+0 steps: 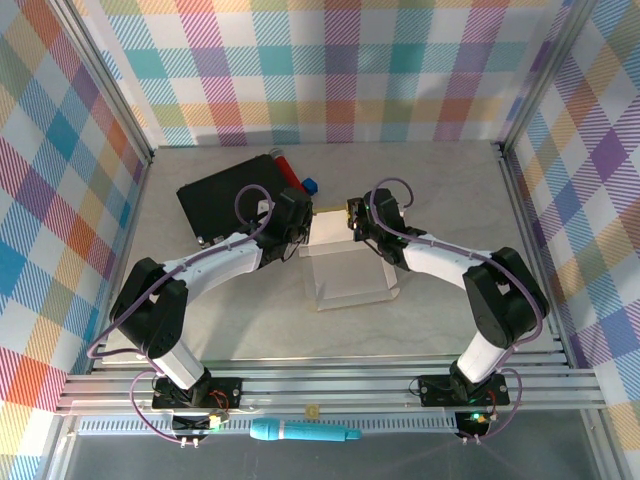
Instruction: Fold the paper box
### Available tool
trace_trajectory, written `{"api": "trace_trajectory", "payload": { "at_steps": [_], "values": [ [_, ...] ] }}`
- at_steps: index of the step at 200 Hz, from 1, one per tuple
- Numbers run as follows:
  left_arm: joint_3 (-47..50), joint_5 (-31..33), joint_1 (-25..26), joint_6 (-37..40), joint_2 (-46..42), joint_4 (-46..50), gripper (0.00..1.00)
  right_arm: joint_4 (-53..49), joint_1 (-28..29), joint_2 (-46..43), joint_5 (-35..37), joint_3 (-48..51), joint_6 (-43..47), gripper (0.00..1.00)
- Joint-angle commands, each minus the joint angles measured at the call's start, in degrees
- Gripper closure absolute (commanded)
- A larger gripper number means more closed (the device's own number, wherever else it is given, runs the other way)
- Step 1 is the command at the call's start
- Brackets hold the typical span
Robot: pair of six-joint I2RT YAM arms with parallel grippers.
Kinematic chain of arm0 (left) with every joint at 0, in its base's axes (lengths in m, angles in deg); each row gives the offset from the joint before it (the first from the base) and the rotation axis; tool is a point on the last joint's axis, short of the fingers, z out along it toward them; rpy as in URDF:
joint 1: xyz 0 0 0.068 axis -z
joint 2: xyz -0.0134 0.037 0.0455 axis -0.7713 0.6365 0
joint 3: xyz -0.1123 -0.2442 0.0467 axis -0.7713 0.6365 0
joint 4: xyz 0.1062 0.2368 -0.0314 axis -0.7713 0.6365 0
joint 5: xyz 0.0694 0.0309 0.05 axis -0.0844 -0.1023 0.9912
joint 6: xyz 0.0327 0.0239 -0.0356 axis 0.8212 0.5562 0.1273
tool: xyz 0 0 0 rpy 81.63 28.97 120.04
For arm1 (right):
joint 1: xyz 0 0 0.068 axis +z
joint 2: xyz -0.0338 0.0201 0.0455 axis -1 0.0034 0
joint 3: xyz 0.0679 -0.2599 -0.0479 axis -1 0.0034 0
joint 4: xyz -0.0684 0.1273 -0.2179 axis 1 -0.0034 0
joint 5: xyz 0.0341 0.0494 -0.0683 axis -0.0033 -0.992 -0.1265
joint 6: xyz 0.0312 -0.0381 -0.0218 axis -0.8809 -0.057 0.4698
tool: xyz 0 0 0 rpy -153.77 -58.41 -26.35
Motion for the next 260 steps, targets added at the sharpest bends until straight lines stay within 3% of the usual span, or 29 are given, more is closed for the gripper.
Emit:
{"api": "trace_trajectory", "payload": {
  "at_steps": [1, 40, 98, 105, 118, 125, 140, 150, 166, 183, 203, 229, 260],
  "values": [
    [0.3, -2.8, 0.5, -0.6, 0.3, -1.6, 1.0, 3.4, 0.1, 0.9, -1.8, -2.1, -0.1, 0.8],
    [0.3, -3.5, 0.5, -0.9, 0.7, -2.0, 1.0, 3.6, 0.0, 1.3, -2.1, -2.9, 0.6, 0.81],
    [0.0, -4.8, 0.2, 0.1, 0.5, -2.4, 1.0, 1.4, -0.3, -1.2, 0.7, -2.7, 2.0, 0.98],
    [-0.3, -5.3, -0.2, 1.3, 0.0, -2.2, 0.88, 0.2, -0.5, -2.4, 1.8, -3.1, 4.1, 1.0],
    [-1.4, -6.6, -1.3, 7.4, -1.7, -1.6, 0.52, -6.8, -1.1, -5.1, 2.3, -5.6, 5.4, 1.0],
    [-2.1, -7.3, -2.0, 11.1, -3.1, -0.3, 0.38, -9.9, -1.7, -6.1, 2.0, -6.6, 4.9, 1.0],
    [-2.3, -8.9, -4.2, 20.4, -7.1, 2.6, 0.2, -15.4, -3.3, -8.2, 0.3, -8.2, 2.5, 1.0],
    [-1.1, -10.1, -5.8, 26.1, -10.1, 4.5, 0.17, -20.2, -4.4, -9.1, -1.3, -9.6, 1.1, 1.0],
    [3.6, -13.6, -9.3, 32.9, -15.3, 5.3, 0.19, -24.7, -5.4, -10.5, -1.5, -10.6, -0.3, 1.0],
    [9.4, -18.9, -14.0, 34.6, -18.7, 5.9, 0.25, -27.1, -6.6, -11.4, -2.4, -11.4, -2.7, 1.0],
    [16.7, -25.8, -19.0, 30.8, -19.3, 0.4, 0.51, -29.2, -7.7, -11.9, -3.2, -12.7, -4.4, 1.0],
    [19.2, -34.3, -20.7, 25.7, -10.9, -14.5, 0.76, -31.2, -8.5, -12.1, -4.1, -14.3, -5.2, 1.0],
    [12.8, -40.9, -19.0, 27.3, 1.9, -19.1, 0.86, -31.5, -9.1, -12.4, -4.5, -14.2, -7.0, 1.0]
  ]
}}
